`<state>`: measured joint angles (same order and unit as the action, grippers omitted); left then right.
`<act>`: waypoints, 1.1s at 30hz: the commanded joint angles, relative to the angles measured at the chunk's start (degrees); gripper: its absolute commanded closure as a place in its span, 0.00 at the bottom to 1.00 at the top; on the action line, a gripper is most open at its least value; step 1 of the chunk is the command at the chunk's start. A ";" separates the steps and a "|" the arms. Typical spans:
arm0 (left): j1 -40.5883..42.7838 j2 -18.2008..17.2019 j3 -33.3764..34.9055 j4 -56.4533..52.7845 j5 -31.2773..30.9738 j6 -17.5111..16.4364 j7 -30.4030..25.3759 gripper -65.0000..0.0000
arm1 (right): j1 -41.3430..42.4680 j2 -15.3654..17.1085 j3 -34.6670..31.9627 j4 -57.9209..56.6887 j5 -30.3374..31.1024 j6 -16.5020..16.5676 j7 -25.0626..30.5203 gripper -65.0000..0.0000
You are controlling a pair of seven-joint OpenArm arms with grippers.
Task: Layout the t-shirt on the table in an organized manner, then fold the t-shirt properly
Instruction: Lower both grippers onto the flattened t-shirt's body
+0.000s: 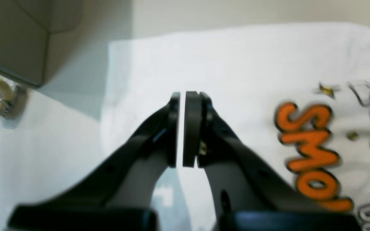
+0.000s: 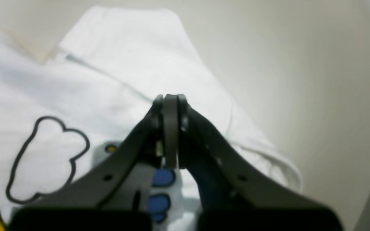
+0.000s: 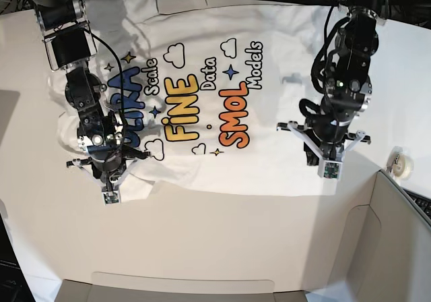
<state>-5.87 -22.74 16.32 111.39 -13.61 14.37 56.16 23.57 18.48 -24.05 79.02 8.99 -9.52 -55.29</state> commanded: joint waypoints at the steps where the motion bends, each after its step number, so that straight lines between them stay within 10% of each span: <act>1: -3.23 -0.51 0.69 -1.72 0.20 0.00 -1.17 0.96 | 2.84 0.11 -1.13 -1.97 -0.77 -0.20 1.09 1.00; 13: -9.03 0.98 3.86 -34.87 0.38 0.00 -17.61 0.96 | 5.22 0.03 -7.99 -8.83 -0.69 -0.20 1.44 1.00; 18: -5.78 1.07 3.95 -34.78 0.38 0.00 -18.67 0.96 | 6.80 -0.06 -7.81 -13.13 -0.69 -0.02 1.62 1.00; 24: -3.05 0.81 4.04 -33.55 0.38 -0.09 -19.90 0.96 | 12.16 -1.56 -7.90 -27.38 -0.77 8.51 7.95 1.00; 33: -1.91 0.46 4.12 -31.53 0.46 -0.09 -19.90 0.96 | 19.64 -1.12 -7.55 -40.47 -8.60 8.95 18.58 1.00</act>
<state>-7.31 -21.52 20.53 79.35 -12.99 14.13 35.05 41.23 16.23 -32.12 38.19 1.34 0.12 -36.23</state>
